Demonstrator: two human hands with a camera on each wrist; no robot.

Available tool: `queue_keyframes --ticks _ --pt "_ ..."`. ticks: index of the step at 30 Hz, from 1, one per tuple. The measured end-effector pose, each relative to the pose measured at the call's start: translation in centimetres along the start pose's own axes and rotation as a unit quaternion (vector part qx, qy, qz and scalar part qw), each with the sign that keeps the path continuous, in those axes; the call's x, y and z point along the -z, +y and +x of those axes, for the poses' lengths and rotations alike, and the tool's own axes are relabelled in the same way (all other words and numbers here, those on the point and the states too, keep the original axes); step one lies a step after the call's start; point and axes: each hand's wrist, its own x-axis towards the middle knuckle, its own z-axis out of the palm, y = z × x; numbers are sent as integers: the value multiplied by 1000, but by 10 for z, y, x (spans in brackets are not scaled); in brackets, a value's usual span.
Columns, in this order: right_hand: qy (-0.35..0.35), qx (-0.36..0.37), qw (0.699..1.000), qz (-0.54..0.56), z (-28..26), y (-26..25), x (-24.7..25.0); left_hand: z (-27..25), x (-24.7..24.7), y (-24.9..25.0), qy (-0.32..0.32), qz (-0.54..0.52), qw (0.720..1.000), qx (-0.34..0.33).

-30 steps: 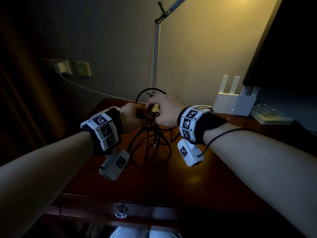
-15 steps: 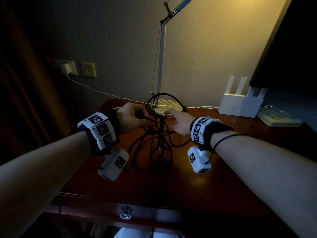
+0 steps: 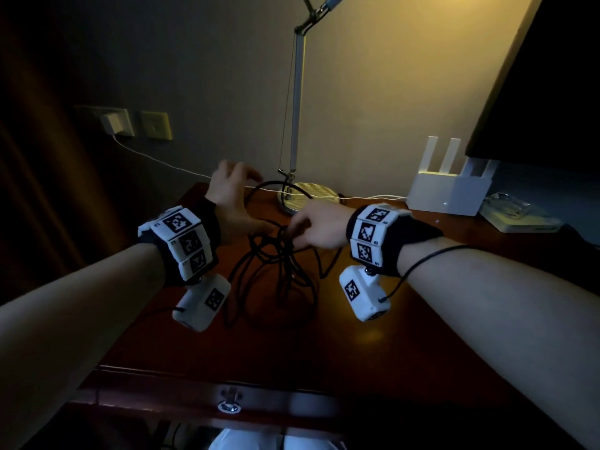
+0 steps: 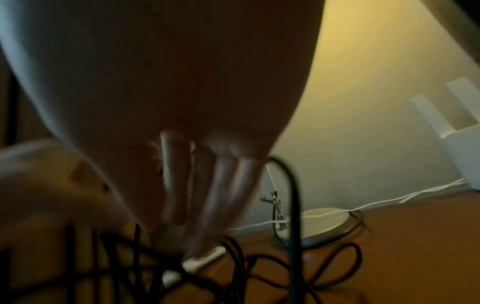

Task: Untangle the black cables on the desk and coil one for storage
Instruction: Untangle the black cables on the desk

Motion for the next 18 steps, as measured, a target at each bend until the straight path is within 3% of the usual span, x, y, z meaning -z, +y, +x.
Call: queue_keyframes --ticks 3,5,6,9,12,14,18 --pt "164 5 970 177 -7 -3 14 0 -6 -1 -35 -42 998 -9" --pt "268 -23 950 159 -4 2 17 1 -7 -5 -99 -40 994 4" --pt "260 -31 955 137 -1 5 15 1 -7 -8 -130 -21 991 9" --pt "108 -25 992 62 4 13 -1 -2 -12 -14 -209 49 977 6" --pt "10 -16 999 32 3 20 -22 -9 -20 -17 -263 122 957 20" --pt "-18 -10 1000 19 4 22 -32 -12 -23 -21 -277 142 950 13" --pt "-4 -47 999 12 11 21 -40 -16 -29 -28 -311 157 937 8"
